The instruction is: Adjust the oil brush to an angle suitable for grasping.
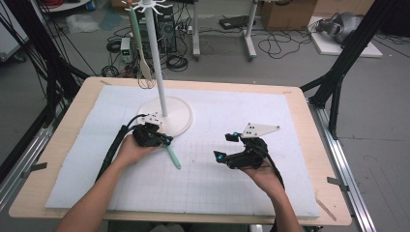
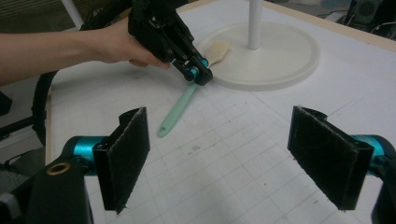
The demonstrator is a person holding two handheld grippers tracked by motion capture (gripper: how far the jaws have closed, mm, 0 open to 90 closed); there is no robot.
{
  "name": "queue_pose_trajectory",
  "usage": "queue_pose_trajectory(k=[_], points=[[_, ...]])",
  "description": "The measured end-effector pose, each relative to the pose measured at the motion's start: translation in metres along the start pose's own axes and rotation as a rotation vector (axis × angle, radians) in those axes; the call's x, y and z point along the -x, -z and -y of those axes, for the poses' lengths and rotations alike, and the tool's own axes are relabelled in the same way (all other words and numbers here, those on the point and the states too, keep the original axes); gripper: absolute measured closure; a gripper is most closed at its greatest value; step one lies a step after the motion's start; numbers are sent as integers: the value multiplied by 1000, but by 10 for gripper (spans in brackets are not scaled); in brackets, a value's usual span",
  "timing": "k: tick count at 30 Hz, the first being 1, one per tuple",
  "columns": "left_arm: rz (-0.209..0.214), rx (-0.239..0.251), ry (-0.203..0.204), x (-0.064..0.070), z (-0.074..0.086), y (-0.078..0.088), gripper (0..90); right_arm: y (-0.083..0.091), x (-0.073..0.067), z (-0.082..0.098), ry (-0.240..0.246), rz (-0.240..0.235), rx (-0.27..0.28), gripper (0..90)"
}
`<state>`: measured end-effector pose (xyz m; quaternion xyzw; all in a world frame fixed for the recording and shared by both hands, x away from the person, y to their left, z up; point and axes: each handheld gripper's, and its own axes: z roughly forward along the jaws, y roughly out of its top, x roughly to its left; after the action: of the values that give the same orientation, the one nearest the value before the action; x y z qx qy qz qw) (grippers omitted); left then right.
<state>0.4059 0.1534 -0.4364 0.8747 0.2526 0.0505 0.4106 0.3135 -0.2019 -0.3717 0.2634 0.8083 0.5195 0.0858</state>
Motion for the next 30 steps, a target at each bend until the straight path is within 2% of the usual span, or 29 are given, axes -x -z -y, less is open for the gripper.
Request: queue_pose_trajectory(k=[10, 14, 16, 20, 21, 22, 30], points=[[7, -43, -30, 8, 2, 4, 894, 5, 1, 1, 2, 5, 14, 196], [11, -55, -30, 10, 5, 8, 894, 6, 1, 0, 4, 9, 17, 197], [24, -50, -17, 12, 8, 9, 894, 6, 1, 0, 6, 8, 18, 196], [22, -59, -23, 15, 11, 13, 894, 6, 1, -1, 4, 7, 20, 196], [11, -65, -30, 13, 11, 15, 894, 5, 1, -1, 6, 7, 20, 196], [6, -52, -10, 12, 12, 15, 893, 5, 0, -1, 7, 9, 20, 196], [-36, -22, 51, -8, 18, 24, 889, 6, 0, -2, 6, 6, 21, 197]])
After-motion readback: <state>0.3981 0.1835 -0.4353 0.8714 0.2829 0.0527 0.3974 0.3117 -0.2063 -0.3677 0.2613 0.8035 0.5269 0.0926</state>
